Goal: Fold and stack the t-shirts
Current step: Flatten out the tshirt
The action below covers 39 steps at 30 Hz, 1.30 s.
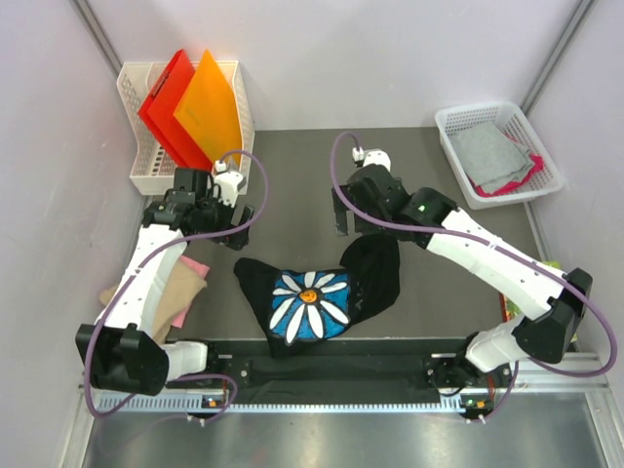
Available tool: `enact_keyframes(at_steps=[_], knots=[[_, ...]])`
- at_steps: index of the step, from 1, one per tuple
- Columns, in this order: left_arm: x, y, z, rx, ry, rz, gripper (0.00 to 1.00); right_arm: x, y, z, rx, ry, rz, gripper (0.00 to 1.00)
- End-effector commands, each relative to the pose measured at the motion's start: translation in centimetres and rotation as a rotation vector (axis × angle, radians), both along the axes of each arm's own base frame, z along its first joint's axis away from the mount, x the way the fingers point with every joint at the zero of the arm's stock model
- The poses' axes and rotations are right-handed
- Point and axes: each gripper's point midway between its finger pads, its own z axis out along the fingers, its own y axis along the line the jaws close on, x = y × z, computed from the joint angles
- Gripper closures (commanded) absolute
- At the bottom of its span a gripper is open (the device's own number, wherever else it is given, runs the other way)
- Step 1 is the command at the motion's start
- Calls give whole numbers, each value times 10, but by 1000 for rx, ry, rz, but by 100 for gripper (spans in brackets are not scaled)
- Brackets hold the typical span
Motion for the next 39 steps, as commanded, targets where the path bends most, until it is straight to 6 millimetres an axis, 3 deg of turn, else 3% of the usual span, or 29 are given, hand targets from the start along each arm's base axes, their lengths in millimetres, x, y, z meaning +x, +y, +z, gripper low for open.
enact_keyframes(at_steps=[1,12,20,25,39], knots=[[6,0,19,-8,-67,-7,1,-1,10,17,38,-32,27,0],[5,-1,17,-14,-72,-18,1,1,19,19,53,-31,45,0],[-10,-3,3,-18,-48,-40,1,3,4,-2,14,-23,4,0],[-18,0,-3,-9,-42,-41,1,1,10,-12,25,14,11,0],[-22,5,2,22,-33,-46,1,0,20,-8,77,4,22,0]])
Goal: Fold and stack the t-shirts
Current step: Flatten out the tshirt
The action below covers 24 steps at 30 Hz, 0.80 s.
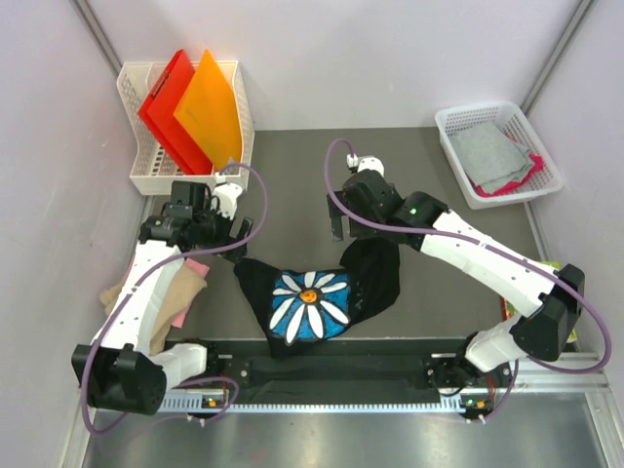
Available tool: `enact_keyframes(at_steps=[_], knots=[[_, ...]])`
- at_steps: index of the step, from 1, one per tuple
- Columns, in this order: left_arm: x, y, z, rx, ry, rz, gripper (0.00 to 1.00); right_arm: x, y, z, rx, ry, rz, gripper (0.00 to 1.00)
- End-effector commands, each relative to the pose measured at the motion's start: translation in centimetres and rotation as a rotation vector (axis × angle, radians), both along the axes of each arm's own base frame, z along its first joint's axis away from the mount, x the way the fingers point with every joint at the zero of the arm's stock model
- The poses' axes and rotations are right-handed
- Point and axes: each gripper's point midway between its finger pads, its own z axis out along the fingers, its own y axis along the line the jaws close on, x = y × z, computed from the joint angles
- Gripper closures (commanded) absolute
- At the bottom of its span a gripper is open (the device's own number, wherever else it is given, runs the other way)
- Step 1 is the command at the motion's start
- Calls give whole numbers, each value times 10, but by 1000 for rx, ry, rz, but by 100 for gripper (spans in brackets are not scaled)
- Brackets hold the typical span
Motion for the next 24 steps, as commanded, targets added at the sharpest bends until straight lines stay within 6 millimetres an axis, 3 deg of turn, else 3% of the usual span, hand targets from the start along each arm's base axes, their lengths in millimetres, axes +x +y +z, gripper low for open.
enact_keyframes(at_steps=[1,16,19,24], knots=[[2,3,10,13,-20,-12,1,1,8,13,64,-34,-4,0],[10,0,11,-4,-26,0,1,-1,-3,33,54,-79,5,0],[12,-1,14,-10,-38,4,1,-2,-17,38,14,-94,-13,0],[13,-3,13,-20,-46,1,1,-7,-56,41,-11,-147,-107,0]])
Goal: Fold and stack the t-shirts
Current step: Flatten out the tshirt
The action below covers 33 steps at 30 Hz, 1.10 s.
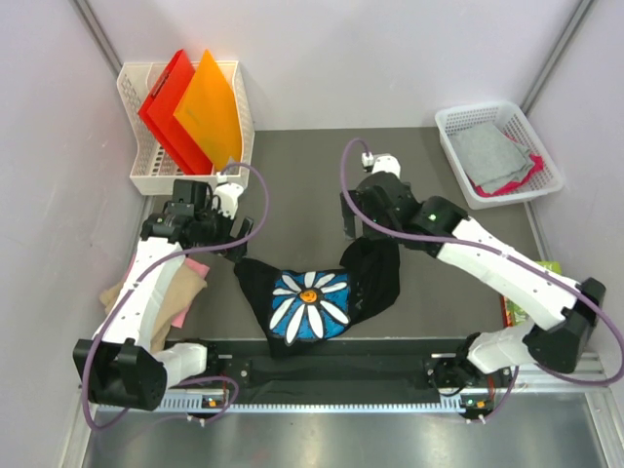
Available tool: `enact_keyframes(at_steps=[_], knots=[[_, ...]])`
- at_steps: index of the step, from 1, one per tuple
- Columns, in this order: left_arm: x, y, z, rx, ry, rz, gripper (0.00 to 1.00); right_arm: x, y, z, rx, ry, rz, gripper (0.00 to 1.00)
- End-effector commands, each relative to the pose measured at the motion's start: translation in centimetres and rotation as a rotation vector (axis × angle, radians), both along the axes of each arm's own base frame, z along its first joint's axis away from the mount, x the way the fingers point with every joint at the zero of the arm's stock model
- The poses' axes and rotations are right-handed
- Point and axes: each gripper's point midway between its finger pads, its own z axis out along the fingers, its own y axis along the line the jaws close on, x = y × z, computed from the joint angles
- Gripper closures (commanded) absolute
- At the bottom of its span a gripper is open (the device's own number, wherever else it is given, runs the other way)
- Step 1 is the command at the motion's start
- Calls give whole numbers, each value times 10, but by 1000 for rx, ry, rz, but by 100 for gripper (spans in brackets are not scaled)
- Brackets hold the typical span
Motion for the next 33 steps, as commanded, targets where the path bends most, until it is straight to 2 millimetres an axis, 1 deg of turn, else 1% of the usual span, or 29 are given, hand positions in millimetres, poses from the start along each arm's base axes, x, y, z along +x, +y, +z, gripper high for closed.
enact_keyframes(at_steps=[1,2,3,4,5,6,7,8,9,10,11,12,13,14,15,16,17,18,20,21,22,24,28,33], knots=[[11,-3,18,-28,-70,1,1,-3,-41,28,26,-101,-85,0],[11,-3,17,-28,-71,1,1,-4,-41,26,45,-95,-77,0],[11,-4,13,-30,-67,-1,1,-8,-44,20,37,-83,-67,0],[10,-4,11,-29,-61,2,1,-7,-47,16,31,-74,-71,0],[10,-5,9,-36,-53,2,1,-10,-48,7,13,-50,-63,0],[7,-5,3,-35,-33,1,1,-9,-49,-1,-8,-32,-58,0],[5,-5,-2,-34,-18,-3,1,-7,-54,-9,-28,-14,-69,0],[2,-5,-7,-34,-2,-9,1,-7,-54,-23,-46,19,-61,0],[-4,-5,-19,-31,33,-13,1,-3,-60,-30,-61,28,-68,0],[-5,-5,-27,-34,50,-12,1,0,-59,-35,-64,35,-63,0],[-6,-5,-31,-32,68,-11,1,2,-56,-46,-59,54,-40,0],[-3,-3,-34,-21,71,8,1,4,-55,-50,-53,63,-34,0],[-4,-4,-39,-27,103,11,1,10,-58,-54,-51,72,-43,0],[-5,-6,-41,-36,127,10,1,13,-54,-62,-46,90,-19,0],[-5,-8,-44,-38,150,6,1,18,-58,-65,-41,98,-30,0],[-5,-10,-53,-34,186,3,1,21,-58,-67,-37,103,-25,1],[-3,-11,-54,-33,194,2,1,24,-54,-71,-28,117,-5,2],[-2,-12,-57,-28,203,-1,1,29,-57,-74,-20,125,-12,2],[2,-13,-67,-22,230,-9,1,34,-52,-78,-2,147,13,4],[4,-14,-70,-23,238,-9,1,37,-54,-79,0,154,7,5],[3,-18,-77,-23,266,-20,1,38,-53,-80,2,162,14,7],[4,-21,-86,-23,303,-27,1,40,-50,-81,16,174,29,8],[3,-22,-100,-10,357,-33,1,42,-44,-83,41,190,42,12],[5,-26,-112,-22,385,-56,6,41,-41,-83,53,202,45,17]])
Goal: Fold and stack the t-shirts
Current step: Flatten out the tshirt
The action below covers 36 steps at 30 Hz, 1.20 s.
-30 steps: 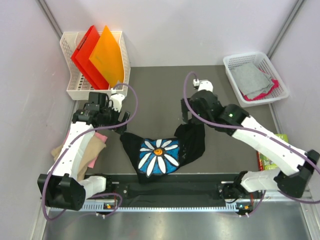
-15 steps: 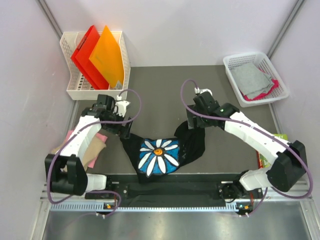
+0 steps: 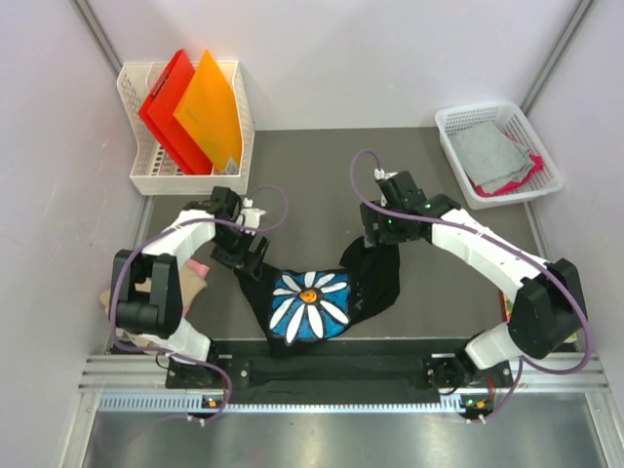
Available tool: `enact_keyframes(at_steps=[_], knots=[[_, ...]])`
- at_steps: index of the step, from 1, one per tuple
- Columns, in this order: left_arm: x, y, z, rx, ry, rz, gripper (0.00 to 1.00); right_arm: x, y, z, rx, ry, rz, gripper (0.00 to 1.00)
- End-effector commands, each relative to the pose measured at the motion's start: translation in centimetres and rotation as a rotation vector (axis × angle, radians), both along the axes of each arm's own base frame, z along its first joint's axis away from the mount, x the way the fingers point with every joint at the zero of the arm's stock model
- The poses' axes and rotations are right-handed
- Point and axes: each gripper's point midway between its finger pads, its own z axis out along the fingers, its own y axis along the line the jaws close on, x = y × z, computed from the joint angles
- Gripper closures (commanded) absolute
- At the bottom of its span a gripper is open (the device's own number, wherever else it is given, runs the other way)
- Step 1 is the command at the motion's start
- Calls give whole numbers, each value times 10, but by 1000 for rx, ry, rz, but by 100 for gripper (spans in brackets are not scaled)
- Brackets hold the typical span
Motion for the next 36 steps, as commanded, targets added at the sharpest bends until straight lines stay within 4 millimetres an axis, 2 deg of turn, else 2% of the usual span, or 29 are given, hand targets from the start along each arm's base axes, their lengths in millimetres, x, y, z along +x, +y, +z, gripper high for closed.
enact_keyframes(at_steps=[1,5,8,12,13,16,18,22,26,31,35,36], knots=[[20,-11,5,-44,-47,-17,6,15,13,24,74,-54,12,18],[25,-13,-2,-51,-31,-20,12,16,15,27,89,-54,11,24],[27,-16,-4,-66,-19,-21,19,16,18,28,101,-49,15,30],[31,-20,-2,-84,-22,-24,35,14,25,26,129,-31,32,39],[32,-20,0,-85,-24,-24,48,13,25,24,133,-19,32,42],[36,-20,5,-85,-37,-21,73,11,29,19,146,-2,40,47],[36,-20,9,-86,-42,-20,80,9,31,15,151,11,43,48],[36,-19,15,-77,-56,-18,85,6,28,1,129,37,43,48],[36,-18,22,-74,-71,-14,100,3,19,-12,90,51,41,48],[40,-15,35,-61,-108,-6,100,0,9,-33,45,71,45,54],[48,-12,53,-49,-158,-7,100,-1,9,-34,48,78,55,74],[55,-11,60,-38,-184,-4,100,1,11,-31,58,71,61,87]])
